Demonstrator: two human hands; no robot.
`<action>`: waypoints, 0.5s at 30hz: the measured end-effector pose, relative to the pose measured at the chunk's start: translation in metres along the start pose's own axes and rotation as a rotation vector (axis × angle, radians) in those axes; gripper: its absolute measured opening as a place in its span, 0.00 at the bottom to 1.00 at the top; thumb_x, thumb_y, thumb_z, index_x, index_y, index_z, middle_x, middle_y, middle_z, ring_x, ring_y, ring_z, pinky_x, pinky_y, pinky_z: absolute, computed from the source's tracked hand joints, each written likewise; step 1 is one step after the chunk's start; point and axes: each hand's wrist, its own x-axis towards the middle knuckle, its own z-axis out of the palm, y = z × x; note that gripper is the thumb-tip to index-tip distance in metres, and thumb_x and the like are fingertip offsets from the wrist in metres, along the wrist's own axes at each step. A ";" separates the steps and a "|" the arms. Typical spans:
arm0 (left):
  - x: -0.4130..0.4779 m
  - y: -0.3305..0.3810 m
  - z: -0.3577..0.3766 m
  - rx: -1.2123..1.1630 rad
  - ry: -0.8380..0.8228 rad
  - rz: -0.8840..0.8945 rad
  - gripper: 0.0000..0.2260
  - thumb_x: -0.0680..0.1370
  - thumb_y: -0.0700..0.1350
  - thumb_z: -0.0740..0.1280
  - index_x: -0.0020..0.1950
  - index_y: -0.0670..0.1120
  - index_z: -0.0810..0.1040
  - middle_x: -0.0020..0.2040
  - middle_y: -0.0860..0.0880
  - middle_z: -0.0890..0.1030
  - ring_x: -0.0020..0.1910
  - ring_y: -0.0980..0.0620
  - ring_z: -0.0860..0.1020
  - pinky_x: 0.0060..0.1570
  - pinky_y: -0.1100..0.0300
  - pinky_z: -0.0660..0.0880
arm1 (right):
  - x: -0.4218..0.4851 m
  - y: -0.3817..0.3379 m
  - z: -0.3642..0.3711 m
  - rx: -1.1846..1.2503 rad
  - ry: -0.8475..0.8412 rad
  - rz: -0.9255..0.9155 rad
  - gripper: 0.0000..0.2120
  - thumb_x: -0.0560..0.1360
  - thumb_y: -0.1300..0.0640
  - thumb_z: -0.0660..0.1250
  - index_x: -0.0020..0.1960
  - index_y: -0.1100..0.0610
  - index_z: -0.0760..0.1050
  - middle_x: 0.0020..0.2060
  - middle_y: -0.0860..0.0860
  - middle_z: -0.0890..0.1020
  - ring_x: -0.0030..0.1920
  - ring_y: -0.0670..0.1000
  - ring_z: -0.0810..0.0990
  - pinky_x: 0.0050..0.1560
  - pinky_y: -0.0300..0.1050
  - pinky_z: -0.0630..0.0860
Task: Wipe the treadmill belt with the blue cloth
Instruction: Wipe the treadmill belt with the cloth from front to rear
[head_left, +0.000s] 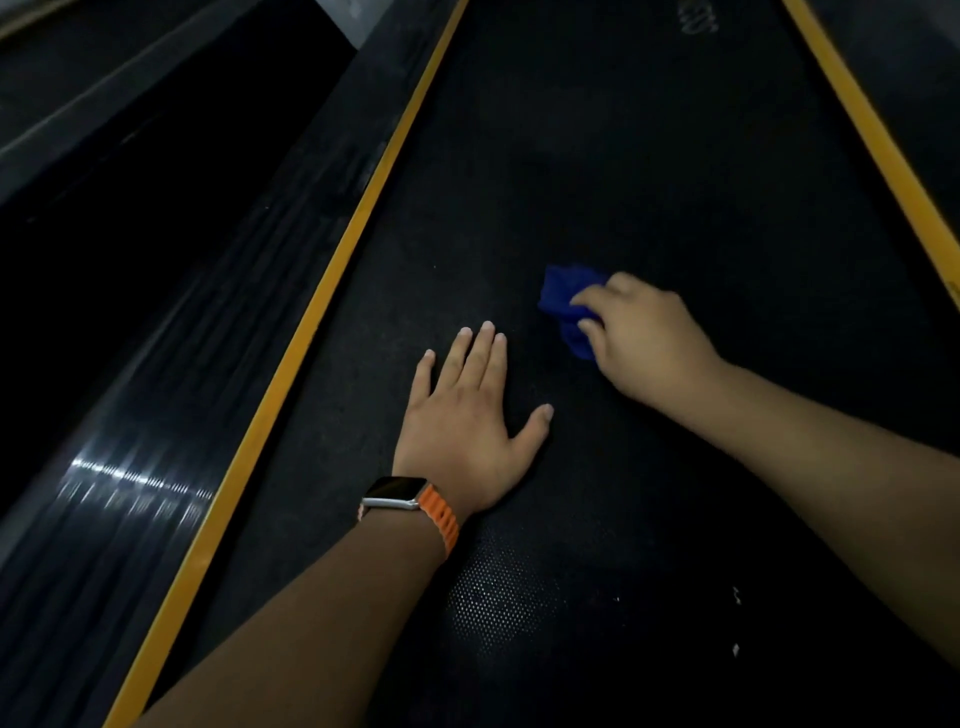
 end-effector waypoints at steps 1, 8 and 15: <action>0.000 0.001 0.000 -0.001 0.001 -0.001 0.38 0.81 0.69 0.45 0.85 0.48 0.45 0.85 0.52 0.43 0.83 0.54 0.39 0.81 0.48 0.38 | -0.011 -0.005 -0.002 0.016 -0.007 -0.018 0.12 0.78 0.54 0.65 0.60 0.54 0.77 0.50 0.55 0.77 0.47 0.58 0.79 0.47 0.51 0.77; -0.003 0.001 -0.004 -0.029 -0.029 0.002 0.39 0.81 0.68 0.47 0.85 0.45 0.47 0.85 0.49 0.45 0.83 0.52 0.41 0.81 0.46 0.41 | -0.034 -0.028 -0.011 0.076 -0.102 -0.013 0.10 0.78 0.54 0.62 0.58 0.54 0.75 0.49 0.52 0.75 0.45 0.53 0.77 0.44 0.51 0.78; 0.004 0.000 -0.010 -0.044 -0.112 0.003 0.39 0.81 0.68 0.47 0.85 0.45 0.45 0.85 0.49 0.42 0.83 0.51 0.38 0.81 0.44 0.40 | 0.041 0.012 -0.013 0.030 -0.145 0.280 0.11 0.77 0.57 0.65 0.59 0.54 0.74 0.50 0.56 0.75 0.47 0.59 0.77 0.46 0.53 0.77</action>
